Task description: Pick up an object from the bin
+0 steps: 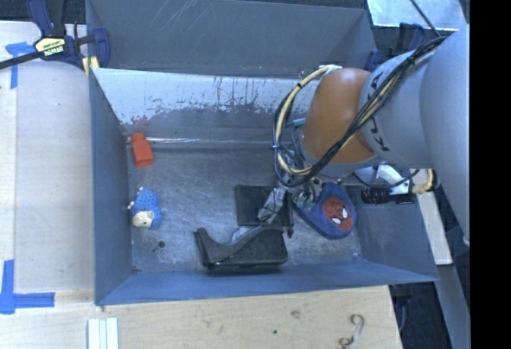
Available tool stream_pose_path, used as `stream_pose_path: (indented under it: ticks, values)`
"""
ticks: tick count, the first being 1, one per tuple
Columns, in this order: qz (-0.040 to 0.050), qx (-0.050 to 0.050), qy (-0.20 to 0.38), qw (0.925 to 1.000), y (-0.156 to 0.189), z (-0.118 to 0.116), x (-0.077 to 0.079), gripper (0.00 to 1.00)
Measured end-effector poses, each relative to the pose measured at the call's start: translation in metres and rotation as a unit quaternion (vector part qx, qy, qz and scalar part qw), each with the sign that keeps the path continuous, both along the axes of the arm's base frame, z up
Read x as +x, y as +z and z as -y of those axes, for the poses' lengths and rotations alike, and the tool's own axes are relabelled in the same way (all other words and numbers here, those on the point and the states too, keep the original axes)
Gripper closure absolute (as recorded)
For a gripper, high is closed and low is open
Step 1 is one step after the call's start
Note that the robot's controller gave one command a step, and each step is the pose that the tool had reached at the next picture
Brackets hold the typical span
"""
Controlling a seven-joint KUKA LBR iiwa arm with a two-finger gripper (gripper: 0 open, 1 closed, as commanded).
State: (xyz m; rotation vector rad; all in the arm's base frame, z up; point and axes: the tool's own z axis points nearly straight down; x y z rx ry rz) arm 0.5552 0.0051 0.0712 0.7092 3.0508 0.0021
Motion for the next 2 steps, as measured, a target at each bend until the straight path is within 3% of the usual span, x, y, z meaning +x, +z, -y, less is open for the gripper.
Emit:
stream_pose_path:
  ticks: [1, 2]
  values:
    - [-0.0008, 0.000, 0.001, 1.0000, 0.0007, 0.0005, 0.0017, 0.00]
    - [-0.0010, 0.000, 0.002, 1.0000, 0.0008, 0.0004, 0.0015, 1.00]
